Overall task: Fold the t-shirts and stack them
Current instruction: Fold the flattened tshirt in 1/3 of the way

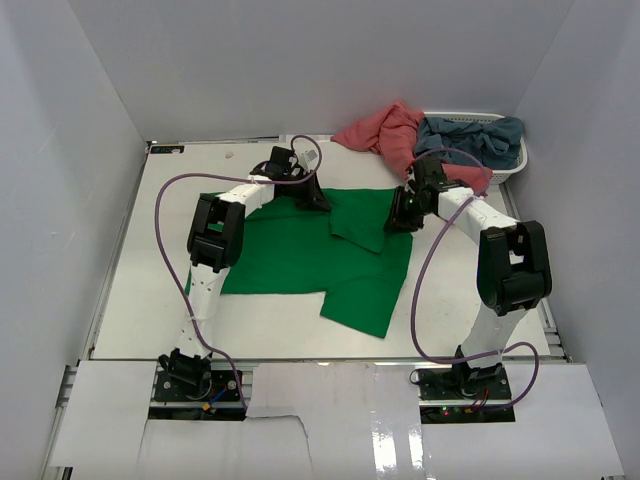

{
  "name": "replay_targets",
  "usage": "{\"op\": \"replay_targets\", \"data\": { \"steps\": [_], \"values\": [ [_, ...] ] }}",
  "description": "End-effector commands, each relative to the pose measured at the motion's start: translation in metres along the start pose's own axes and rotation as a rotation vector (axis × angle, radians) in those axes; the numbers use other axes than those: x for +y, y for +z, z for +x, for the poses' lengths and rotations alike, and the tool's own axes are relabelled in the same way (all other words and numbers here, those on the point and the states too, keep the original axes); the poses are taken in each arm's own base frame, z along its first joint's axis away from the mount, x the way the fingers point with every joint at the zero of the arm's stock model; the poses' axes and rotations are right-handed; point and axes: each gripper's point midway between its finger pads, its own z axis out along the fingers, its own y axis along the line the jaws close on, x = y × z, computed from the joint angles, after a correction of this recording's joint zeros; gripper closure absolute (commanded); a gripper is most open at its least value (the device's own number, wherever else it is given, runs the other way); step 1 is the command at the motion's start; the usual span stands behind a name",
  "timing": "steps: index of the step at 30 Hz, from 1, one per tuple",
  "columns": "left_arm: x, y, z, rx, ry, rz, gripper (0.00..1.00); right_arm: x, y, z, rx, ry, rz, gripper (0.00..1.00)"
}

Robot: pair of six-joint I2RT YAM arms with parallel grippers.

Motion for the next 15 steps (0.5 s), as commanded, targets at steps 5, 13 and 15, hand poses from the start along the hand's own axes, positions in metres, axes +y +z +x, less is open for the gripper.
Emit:
{"op": "replay_targets", "data": {
  "steps": [5, 13, 15],
  "values": [
    [-0.030, -0.016, -0.010, -0.010, 0.053, 0.030, 0.78, 0.019, -0.027, -0.101, -0.275, -0.179, 0.050, 0.64],
    [-0.057, -0.044, -0.019, -0.022, 0.101, 0.032, 0.76, 0.013, 0.020, -0.140, -0.264, -0.214, 0.066, 0.65],
    [-0.058, -0.049, -0.018, -0.012, 0.105, 0.025, 0.76, 0.011, 0.029, -0.146, -0.259, -0.209, 0.066, 0.66]
  ]
}}
